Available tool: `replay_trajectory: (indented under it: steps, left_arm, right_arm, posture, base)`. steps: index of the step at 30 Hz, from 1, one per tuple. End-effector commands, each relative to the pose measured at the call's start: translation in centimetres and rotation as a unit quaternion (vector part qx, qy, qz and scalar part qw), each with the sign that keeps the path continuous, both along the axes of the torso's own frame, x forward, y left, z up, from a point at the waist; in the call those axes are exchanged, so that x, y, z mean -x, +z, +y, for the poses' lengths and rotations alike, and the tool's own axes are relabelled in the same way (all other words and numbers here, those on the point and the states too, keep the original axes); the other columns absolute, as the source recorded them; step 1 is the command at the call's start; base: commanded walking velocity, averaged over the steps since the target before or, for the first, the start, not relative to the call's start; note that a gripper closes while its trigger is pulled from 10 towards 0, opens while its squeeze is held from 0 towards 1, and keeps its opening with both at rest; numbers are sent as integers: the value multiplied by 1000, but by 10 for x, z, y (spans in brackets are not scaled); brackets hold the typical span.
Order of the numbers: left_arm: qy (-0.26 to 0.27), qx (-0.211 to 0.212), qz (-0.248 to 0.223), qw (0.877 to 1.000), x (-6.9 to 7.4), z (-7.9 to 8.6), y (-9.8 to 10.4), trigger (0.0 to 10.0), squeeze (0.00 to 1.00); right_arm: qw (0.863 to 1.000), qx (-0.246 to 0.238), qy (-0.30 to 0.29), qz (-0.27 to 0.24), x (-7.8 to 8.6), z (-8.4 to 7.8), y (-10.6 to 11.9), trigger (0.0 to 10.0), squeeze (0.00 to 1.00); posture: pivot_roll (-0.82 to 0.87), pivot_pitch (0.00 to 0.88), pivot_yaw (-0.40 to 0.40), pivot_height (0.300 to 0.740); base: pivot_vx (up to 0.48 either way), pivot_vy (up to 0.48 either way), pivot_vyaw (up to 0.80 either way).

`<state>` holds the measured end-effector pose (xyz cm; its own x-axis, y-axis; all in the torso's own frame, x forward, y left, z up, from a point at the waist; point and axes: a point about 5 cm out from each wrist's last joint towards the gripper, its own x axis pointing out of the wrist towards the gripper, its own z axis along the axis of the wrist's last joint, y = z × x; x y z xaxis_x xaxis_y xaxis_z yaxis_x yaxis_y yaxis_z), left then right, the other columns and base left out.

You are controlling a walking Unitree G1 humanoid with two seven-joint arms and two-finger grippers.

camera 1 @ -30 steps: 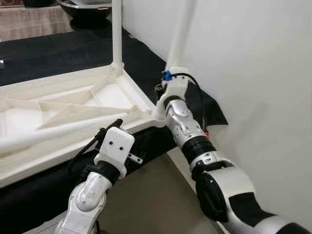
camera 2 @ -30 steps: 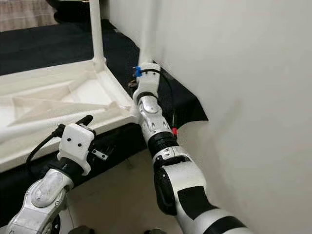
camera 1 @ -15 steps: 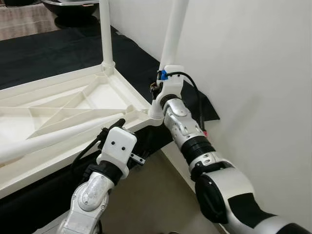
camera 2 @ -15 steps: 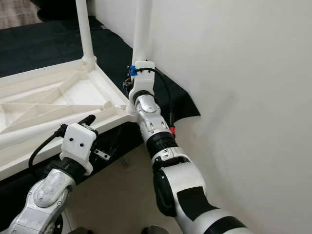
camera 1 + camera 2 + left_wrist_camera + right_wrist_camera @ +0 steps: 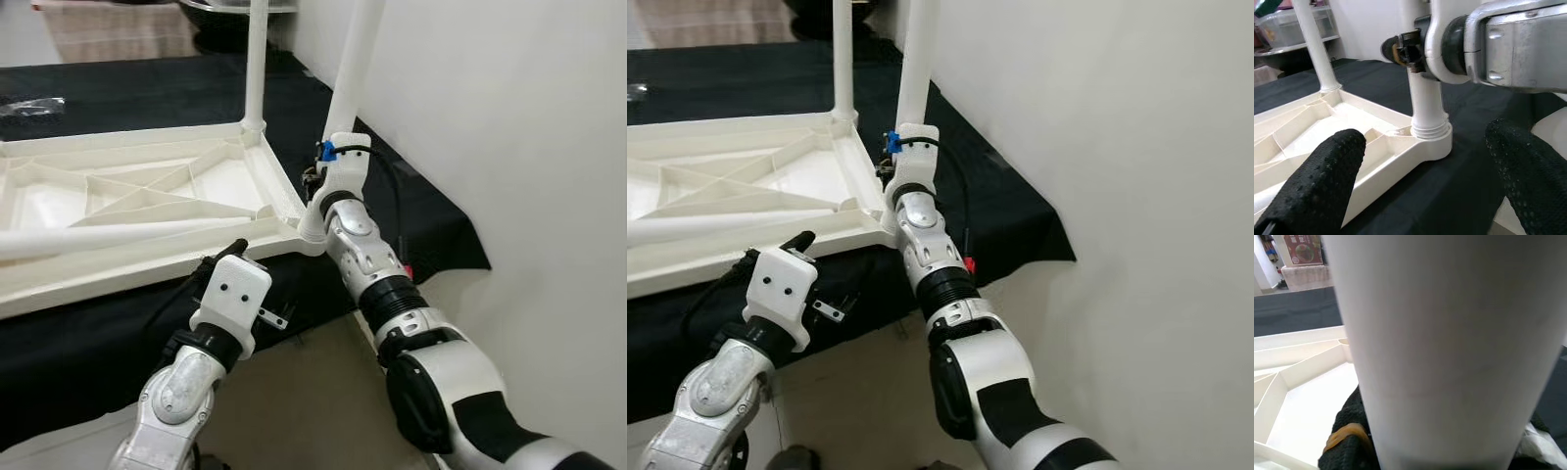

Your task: Building children table

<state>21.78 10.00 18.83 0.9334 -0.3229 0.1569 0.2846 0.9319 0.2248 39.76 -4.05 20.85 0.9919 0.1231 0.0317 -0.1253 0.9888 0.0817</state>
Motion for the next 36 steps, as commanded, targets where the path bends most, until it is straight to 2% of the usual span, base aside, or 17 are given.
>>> replay_trajectory:
  steps: [1,4,7,9,11,14,16,17,26,27,28,29,30,32,34,36]
  left_arm:
    - [2,-1,8,1000,-1,0,-3,10000,0]
    - [2,-1,7,1000,-1,-1,-3,10000,0]
    - [1,-1,7,1000,-1,-1,-3,10000,0]
    - [1,-1,7,1000,-1,-1,-3,10000,0]
    - [1,-1,8,1000,-1,-1,-3,10000,0]
    - [1,0,9,1000,-1,-1,-3,10000,0]
    - [2,0,9,1000,-1,-1,-4,10000,0]
    - [1,-1,9,1000,-1,-1,-4,10000,0]
    - [1,-1,10,1000,-2,-1,-4,10000,0]
    - [1,-1,9,1000,-2,-1,-4,10000,0]
    - [1,-1,9,1000,-2,-1,-4,10000,0]
    - [1,-1,10,1000,-2,-1,-4,10000,0]
    - [2,-1,10,1000,-2,0,-4,10000,0]
    - [2,-1,10,1000,-2,0,-4,10000,0]
    - [2,-2,11,1000,-2,0,-5,10000,0]
    - [2,-2,11,1000,-2,0,-5,10000,0]
  right_arm:
    - [1000,11,0,-15,-2,1,12,10000,0]
    - [1000,7,5,-20,-1,3,13,10000,0]
    - [997,-27,67,-23,2,9,11,10000,0]
    - [996,-23,84,-20,3,10,9,10000,0]
    - [996,9,90,-20,2,7,5,10000,0]
    - [995,-2,96,-3,2,5,0,10000,0]
    - [995,-4,99,-15,2,3,1,10000,0]
    - [995,-13,101,-14,3,1,0,10000,1000]
    - [994,-25,107,-19,4,-1,1,10000,1000]
    - [993,-26,112,-20,4,-1,2,10000,922]
    - [993,-26,112,-20,4,-1,2,10000,922]
    - [993,-21,116,-23,4,-3,3,10000,0]
    - [993,-8,112,-28,5,-9,4,10000,0]
    - [993,-8,112,-28,5,-9,4,10000,0]
    - [994,-5,99,-36,6,-21,3,10000,0]
    - [994,-5,99,-36,6,-21,3,10000,0]
  posture:
    - [70,65,-125,740]
    - [68,68,-122,740]
    - [68,69,-123,740]
    - [69,68,-123,740]
    - [69,69,-123,740]
    - [68,70,-121,740]
    - [69,69,-124,740]
    - [69,69,-124,740]
    - [68,70,-122,740]
    - [68,70,-122,740]
    - [68,70,-122,740]
    - [65,69,-121,740]
    - [65,69,-121,740]
    - [65,69,-121,740]
    - [65,69,-121,740]
    - [65,69,-121,740]
  base:
    - [0,0,0]
    - [0,0,0]
    - [0,0,0]
    - [0,0,0]
    - [0,0,0]
    - [0,0,0]
    - [0,0,0]
    - [0,0,0]
    - [0,0,0]
    - [0,0,0]
    - [0,0,0]
    - [0,0,0]
    - [0,0,0]
    - [0,0,0]
    - [0,0,0]
    - [0,0,0]
